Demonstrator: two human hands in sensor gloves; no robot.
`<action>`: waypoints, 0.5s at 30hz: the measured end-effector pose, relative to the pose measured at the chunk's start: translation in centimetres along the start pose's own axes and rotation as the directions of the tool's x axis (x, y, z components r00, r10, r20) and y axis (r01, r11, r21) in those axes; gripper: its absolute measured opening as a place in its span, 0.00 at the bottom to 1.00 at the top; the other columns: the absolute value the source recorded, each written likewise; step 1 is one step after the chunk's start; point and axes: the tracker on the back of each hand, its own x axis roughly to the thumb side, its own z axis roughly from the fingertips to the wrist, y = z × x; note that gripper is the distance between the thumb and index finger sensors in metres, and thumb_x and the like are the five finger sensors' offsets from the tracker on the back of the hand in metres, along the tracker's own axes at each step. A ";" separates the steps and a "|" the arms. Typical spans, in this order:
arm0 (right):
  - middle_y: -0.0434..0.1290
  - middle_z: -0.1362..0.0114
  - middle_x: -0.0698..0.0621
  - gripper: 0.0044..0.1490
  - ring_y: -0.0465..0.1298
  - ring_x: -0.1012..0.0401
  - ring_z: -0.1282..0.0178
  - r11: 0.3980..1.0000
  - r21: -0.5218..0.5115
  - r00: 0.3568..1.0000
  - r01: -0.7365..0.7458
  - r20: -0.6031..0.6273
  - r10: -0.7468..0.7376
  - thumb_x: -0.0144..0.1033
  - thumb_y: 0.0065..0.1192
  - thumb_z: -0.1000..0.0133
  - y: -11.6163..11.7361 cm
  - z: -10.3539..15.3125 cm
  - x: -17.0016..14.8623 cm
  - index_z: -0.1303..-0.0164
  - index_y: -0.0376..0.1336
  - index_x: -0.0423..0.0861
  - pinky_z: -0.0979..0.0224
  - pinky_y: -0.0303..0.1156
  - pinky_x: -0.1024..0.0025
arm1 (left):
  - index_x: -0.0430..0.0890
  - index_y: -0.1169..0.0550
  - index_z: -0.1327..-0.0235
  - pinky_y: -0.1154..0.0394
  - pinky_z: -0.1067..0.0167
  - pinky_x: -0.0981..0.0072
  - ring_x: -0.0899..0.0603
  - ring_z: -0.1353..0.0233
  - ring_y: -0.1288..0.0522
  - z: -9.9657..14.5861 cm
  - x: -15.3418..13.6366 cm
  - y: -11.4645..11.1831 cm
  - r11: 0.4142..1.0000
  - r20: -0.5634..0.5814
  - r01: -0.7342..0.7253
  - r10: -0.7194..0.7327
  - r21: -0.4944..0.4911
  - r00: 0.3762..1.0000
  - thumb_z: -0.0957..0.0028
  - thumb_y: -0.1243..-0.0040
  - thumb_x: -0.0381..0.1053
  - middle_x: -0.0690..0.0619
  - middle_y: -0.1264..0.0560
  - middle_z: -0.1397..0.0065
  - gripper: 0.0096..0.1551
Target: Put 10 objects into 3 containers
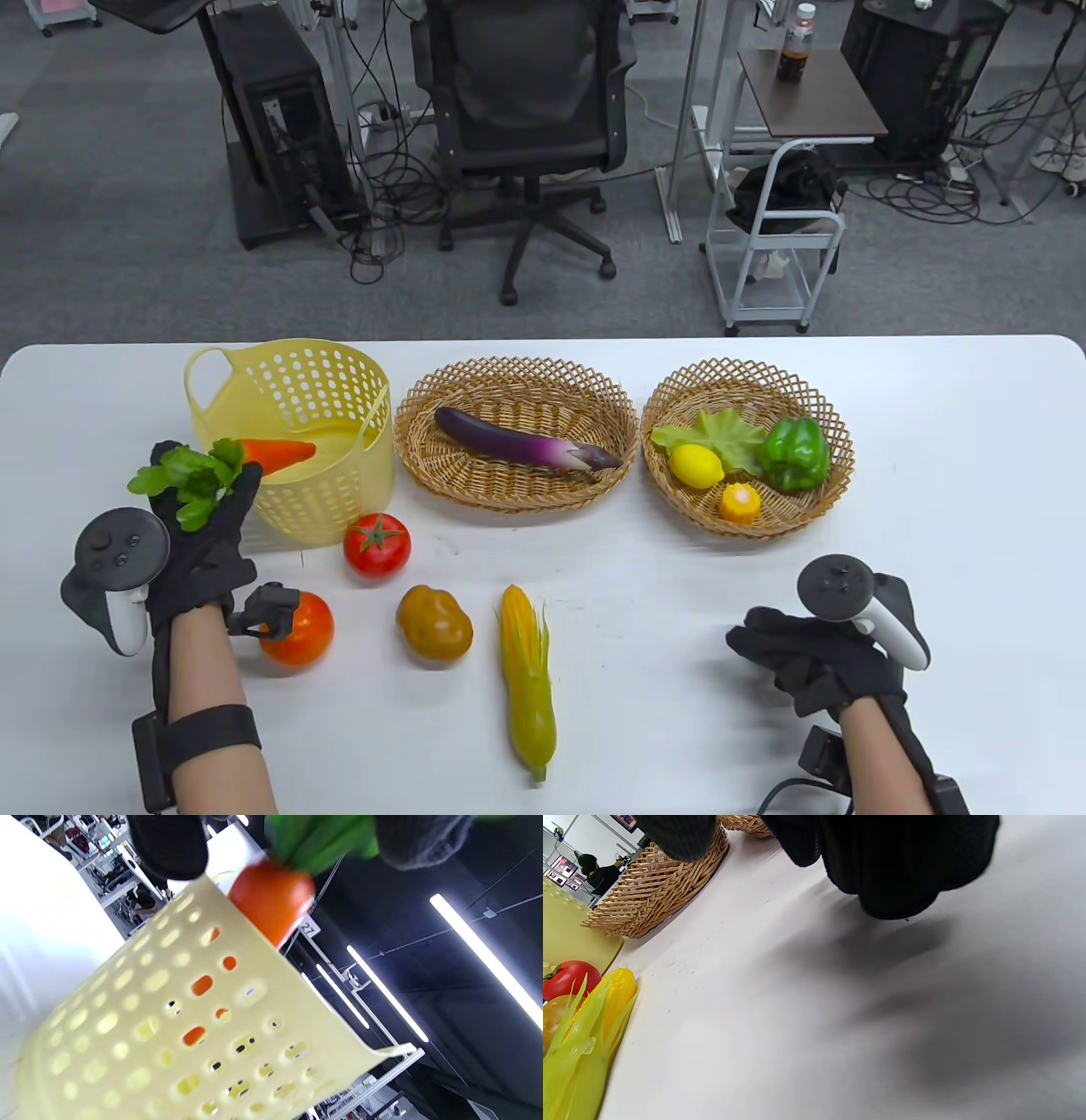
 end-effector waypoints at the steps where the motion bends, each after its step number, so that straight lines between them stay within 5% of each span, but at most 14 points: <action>1: 0.64 0.22 0.27 0.48 0.74 0.37 0.38 1.000 -0.001 1.000 0.002 -0.001 -0.002 0.57 0.50 0.35 0.0 0.0 0.0 0.16 0.51 0.34 0.37 0.72 0.46 | 0.37 0.59 0.16 0.29 0.31 0.47 0.25 0.16 0.49 0.1 -0.2 0.0 1.000 -0.008 0.003 -0.003 -0.007 1.000 0.40 0.44 0.70 0.31 0.57 0.14 0.62; 7: 0.64 0.22 0.27 0.48 0.74 0.37 0.38 1.000 0.002 1.000 0.008 0.000 -0.008 0.56 0.50 0.35 0.0 0.0 0.0 0.16 0.51 0.34 0.37 0.72 0.46 | 0.35 0.57 0.15 0.34 0.29 0.37 0.21 0.17 0.51 0.8 -1.8 -0.5 0.993 -0.040 0.029 -0.034 -0.115 0.999 0.40 0.42 0.69 0.28 0.57 0.15 0.62; 12: 0.63 0.22 0.26 0.48 0.74 0.37 0.38 1.000 0.000 1.000 0.010 0.008 -0.010 0.57 0.50 0.35 0.0 0.0 0.0 0.16 0.51 0.34 0.37 0.72 0.46 | 0.37 0.53 0.14 0.41 0.29 0.27 0.20 0.17 0.54 1.9 -4.2 -1.4 0.921 -0.062 0.110 -0.143 -0.373 0.988 0.40 0.42 0.69 0.27 0.58 0.15 0.59; 15: 0.64 0.22 0.26 0.48 0.74 0.37 0.38 1.000 0.000 1.000 0.009 0.009 -0.009 0.56 0.50 0.35 0.0 0.0 0.0 0.16 0.51 0.34 0.37 0.72 0.46 | 0.36 0.52 0.14 0.42 0.29 0.25 0.18 0.17 0.55 2.6 -5.7 -1.9 0.898 -0.099 0.039 -0.091 -0.438 0.991 0.40 0.41 0.69 0.26 0.57 0.15 0.59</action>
